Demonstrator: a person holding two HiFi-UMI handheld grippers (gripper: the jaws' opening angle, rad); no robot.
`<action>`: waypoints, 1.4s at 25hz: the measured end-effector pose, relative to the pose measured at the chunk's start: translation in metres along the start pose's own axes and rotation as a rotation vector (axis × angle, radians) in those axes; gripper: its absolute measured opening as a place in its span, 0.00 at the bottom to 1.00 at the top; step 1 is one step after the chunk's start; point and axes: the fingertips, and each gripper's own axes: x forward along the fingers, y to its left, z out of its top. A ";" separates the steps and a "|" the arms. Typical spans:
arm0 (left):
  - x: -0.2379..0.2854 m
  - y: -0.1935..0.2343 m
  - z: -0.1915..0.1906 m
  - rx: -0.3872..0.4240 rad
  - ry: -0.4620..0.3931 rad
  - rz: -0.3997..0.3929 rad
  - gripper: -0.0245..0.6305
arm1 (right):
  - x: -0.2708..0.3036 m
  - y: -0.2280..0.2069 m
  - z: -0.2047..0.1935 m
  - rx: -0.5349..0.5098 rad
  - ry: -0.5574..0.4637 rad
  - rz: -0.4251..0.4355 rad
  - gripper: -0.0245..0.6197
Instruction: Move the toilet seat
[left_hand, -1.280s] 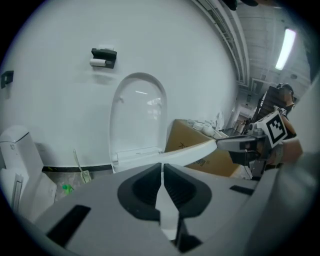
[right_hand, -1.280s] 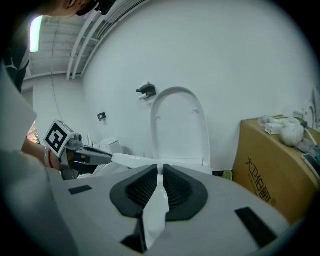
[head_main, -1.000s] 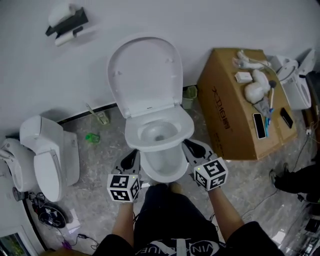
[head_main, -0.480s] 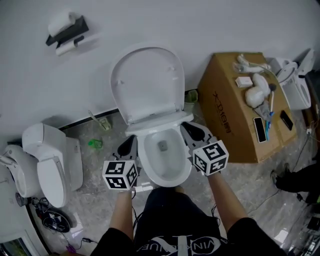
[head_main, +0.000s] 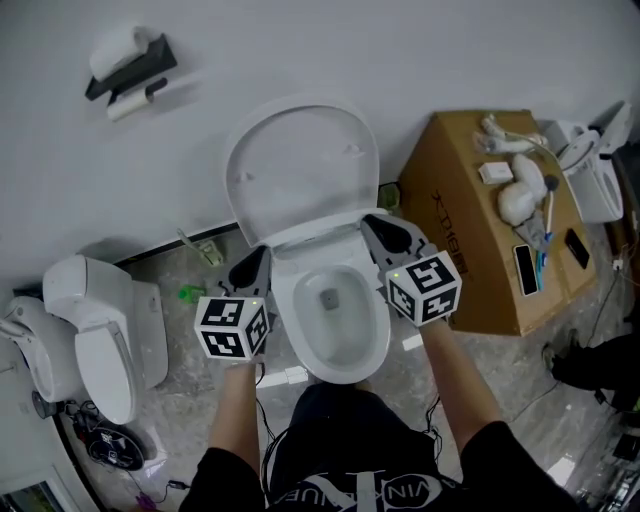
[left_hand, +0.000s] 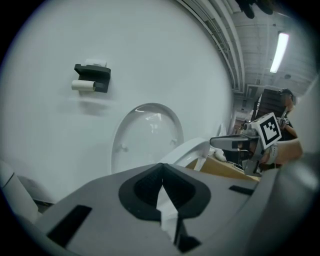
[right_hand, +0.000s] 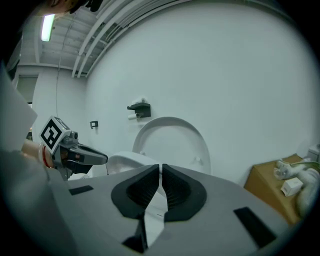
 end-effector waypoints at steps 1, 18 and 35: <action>0.004 0.003 0.003 0.006 -0.001 0.000 0.04 | 0.005 -0.003 0.003 -0.002 -0.003 -0.002 0.08; 0.057 0.055 0.042 -0.016 -0.043 0.047 0.04 | 0.081 -0.037 0.037 -0.056 0.012 -0.050 0.07; 0.083 0.075 0.056 -0.043 -0.062 0.051 0.04 | 0.113 -0.055 0.047 -0.023 -0.018 -0.098 0.06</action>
